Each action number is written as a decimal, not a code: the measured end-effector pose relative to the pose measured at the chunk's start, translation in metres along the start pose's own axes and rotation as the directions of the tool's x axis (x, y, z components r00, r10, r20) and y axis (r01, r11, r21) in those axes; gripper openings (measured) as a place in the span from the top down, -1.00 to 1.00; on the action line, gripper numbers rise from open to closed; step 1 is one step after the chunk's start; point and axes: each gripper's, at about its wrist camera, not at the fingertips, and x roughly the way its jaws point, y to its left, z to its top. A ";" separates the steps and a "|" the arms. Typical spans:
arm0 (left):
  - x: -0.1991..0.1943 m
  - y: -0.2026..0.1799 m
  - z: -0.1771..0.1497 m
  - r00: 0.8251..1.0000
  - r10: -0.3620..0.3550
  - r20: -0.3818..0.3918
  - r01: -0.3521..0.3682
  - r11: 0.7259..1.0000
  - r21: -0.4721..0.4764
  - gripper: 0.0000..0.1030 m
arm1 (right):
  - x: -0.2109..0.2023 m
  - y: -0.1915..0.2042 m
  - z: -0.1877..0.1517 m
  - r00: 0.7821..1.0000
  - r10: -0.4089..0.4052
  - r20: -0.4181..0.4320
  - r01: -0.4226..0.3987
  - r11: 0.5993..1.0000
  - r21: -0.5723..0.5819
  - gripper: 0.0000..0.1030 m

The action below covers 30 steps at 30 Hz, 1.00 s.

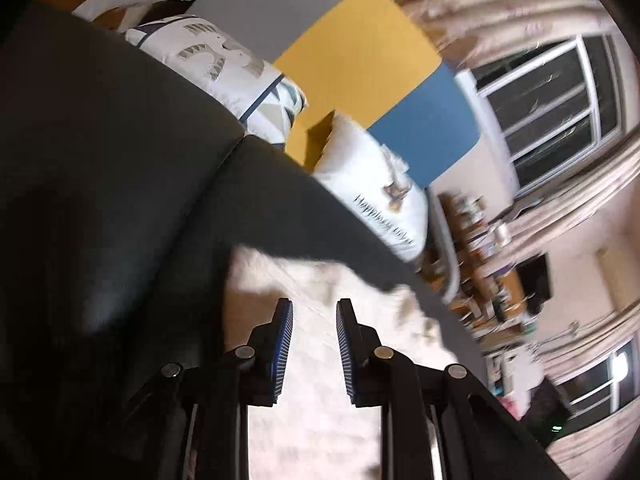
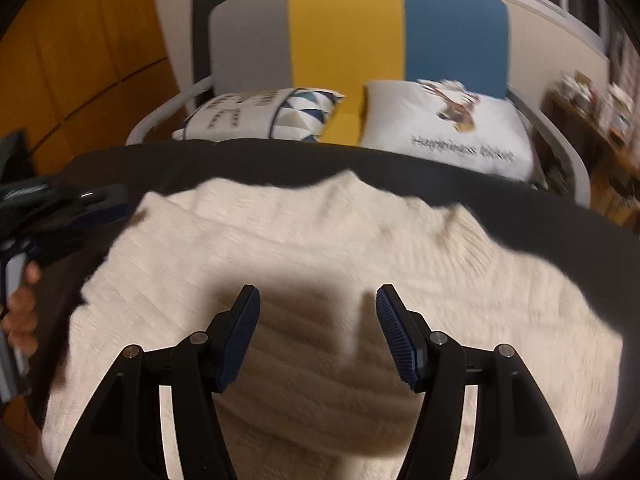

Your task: Fold clothes

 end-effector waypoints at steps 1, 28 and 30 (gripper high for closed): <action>0.005 0.003 0.000 0.999 0.040 -0.003 -0.040 0.999 0.022 0.59 | 0.006 0.002 0.002 1.000 -0.013 -0.014 0.013 1.000 -0.006 -0.24; -0.021 -0.009 -0.075 0.997 -0.004 -0.076 0.015 0.990 0.143 0.51 | -0.039 -0.069 -0.056 0.999 -0.033 -0.043 0.039 0.989 0.146 -0.36; -0.028 -0.028 -0.082 0.998 -0.010 -0.063 0.024 0.974 0.226 0.50 | -0.059 -0.083 -0.066 0.999 -0.037 -0.029 0.042 0.982 0.186 -0.38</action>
